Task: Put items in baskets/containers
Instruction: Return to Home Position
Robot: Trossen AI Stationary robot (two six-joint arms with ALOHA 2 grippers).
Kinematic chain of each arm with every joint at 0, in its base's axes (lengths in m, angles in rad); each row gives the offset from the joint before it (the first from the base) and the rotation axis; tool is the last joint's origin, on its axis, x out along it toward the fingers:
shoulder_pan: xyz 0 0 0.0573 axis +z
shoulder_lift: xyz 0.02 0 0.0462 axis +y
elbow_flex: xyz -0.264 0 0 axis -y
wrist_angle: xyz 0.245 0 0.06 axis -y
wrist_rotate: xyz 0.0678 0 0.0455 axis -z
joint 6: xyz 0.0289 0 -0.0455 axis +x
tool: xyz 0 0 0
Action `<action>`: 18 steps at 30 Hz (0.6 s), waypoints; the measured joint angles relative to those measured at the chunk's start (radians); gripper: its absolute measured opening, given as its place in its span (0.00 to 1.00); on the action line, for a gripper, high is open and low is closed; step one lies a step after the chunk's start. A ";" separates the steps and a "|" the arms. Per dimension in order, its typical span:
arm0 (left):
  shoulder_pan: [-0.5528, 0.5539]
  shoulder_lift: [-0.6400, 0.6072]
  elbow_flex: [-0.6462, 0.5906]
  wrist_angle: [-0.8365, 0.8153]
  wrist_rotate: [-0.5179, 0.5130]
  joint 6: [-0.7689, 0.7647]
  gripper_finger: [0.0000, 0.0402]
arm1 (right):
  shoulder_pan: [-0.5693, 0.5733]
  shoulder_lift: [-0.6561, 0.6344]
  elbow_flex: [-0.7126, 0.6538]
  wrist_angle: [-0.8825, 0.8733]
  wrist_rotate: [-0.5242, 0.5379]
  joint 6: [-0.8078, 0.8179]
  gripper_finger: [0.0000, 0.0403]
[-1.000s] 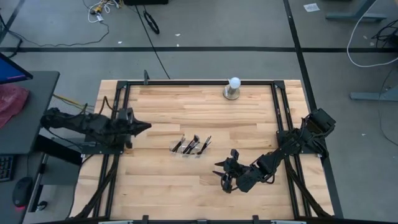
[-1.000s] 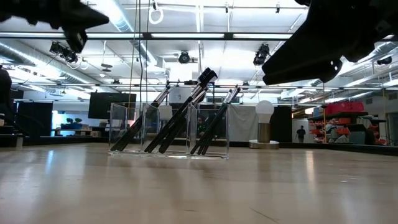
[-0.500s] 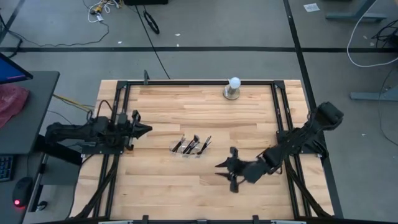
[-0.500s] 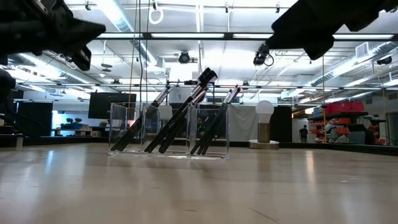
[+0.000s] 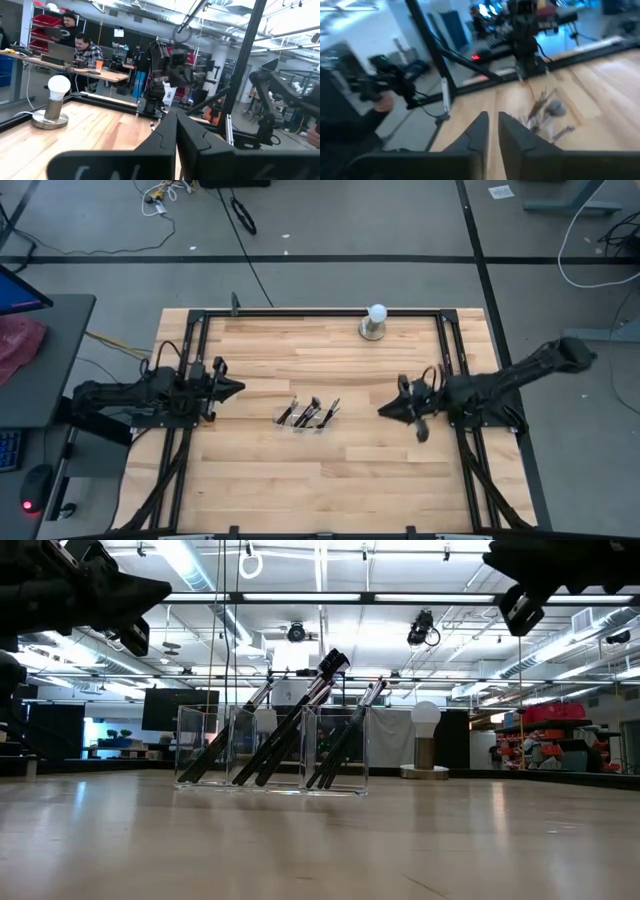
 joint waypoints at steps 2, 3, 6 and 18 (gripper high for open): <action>0.000 0.000 0.000 -0.001 0.000 -0.005 0.02 | -0.085 -0.067 -0.024 0.000 -0.127 -0.019 0.09; 0.000 0.000 0.000 -0.007 0.000 -0.011 0.02 | -0.129 -0.097 -0.032 -0.003 -0.184 -0.028 0.07; 0.000 0.000 0.000 -0.025 0.000 -0.036 0.02 | -0.245 -0.181 -0.045 -0.029 -0.323 -0.049 0.04; -0.003 0.000 0.000 -0.052 0.000 -0.078 0.02 | -0.311 -0.474 -0.187 -0.112 -0.344 -0.067 0.01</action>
